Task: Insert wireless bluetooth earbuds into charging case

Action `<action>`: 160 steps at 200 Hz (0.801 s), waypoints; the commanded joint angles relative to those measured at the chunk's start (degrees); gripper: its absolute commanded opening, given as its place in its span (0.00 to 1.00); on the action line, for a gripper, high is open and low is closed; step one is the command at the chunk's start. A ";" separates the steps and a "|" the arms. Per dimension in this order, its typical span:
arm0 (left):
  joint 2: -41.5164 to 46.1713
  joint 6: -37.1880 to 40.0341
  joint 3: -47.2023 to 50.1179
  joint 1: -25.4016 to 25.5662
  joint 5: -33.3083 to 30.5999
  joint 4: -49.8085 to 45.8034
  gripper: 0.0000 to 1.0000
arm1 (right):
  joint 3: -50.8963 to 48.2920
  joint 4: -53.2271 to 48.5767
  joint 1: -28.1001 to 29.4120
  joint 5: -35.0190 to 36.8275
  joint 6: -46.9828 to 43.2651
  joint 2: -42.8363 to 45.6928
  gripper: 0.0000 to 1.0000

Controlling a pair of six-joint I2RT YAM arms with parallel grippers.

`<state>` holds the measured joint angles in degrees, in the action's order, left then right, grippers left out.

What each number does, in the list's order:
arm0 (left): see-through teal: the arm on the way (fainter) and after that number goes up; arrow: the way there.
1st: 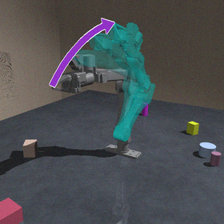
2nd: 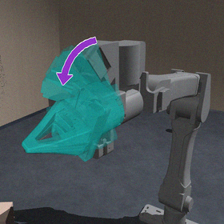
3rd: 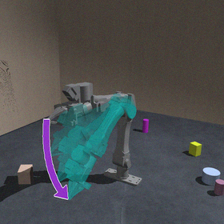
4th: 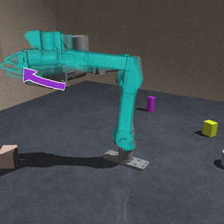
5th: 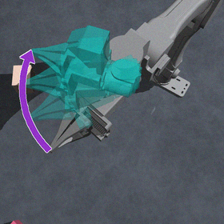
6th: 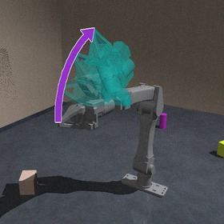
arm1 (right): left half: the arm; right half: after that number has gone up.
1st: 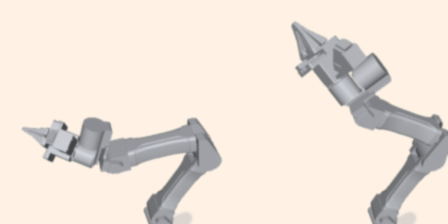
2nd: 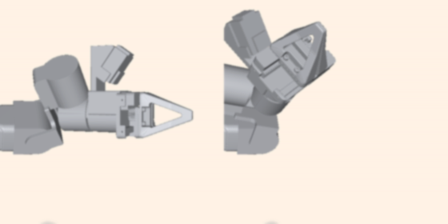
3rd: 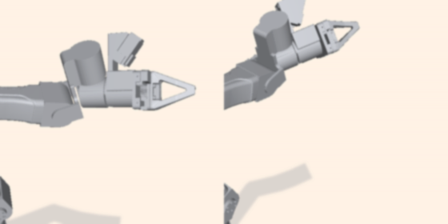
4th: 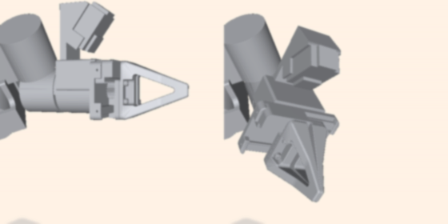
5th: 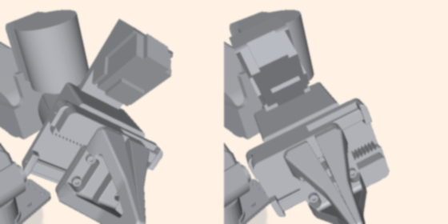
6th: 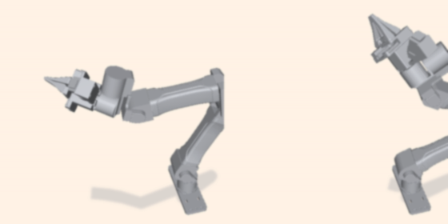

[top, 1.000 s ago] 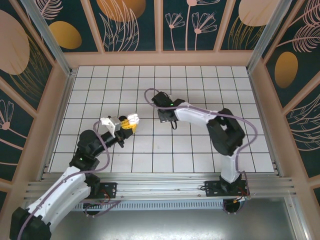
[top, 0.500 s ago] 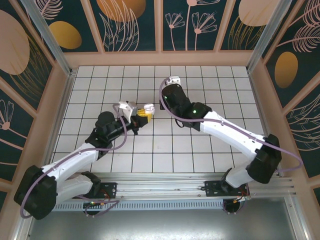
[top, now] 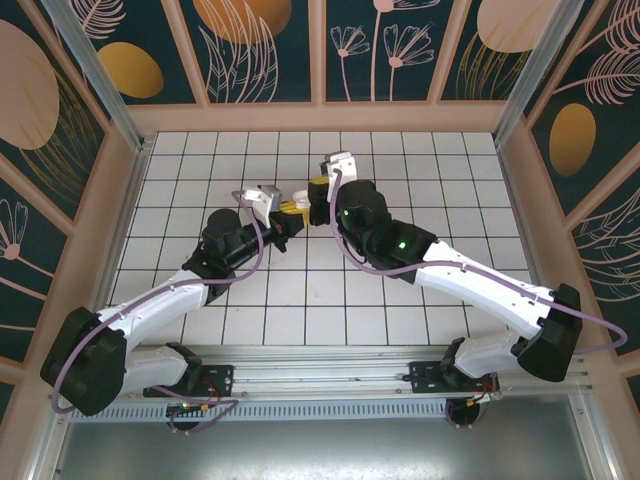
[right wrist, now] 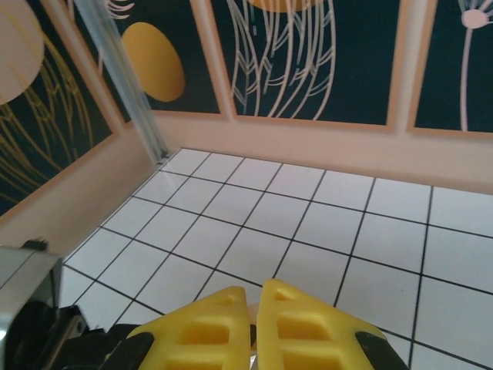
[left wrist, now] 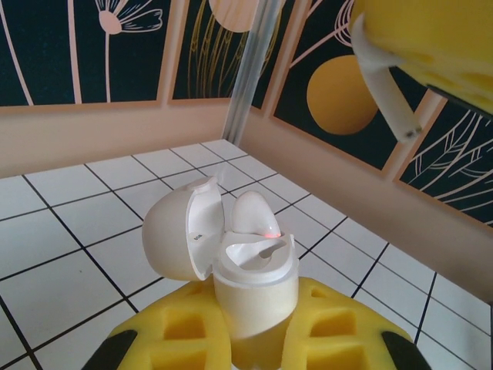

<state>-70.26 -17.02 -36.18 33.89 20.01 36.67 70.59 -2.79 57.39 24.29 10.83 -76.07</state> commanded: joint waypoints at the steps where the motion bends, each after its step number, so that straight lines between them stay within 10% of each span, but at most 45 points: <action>1: -0.15 -1.63 -2.29 0.50 -0.60 2.63 0.00 | -0.28 3.40 0.19 -3.45 -1.50 -0.46 0.07; 160: 0.30 -3.20 -5.38 1.07 -1.46 -2.34 0.00 | 0.47 1.17 -5.42 -18.73 3.75 -2.54 0.07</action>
<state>-70.13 -19.22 -39.59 34.52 19.14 35.24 70.59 -1.91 52.16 7.27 15.33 -77.73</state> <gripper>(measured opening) 0.092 0.073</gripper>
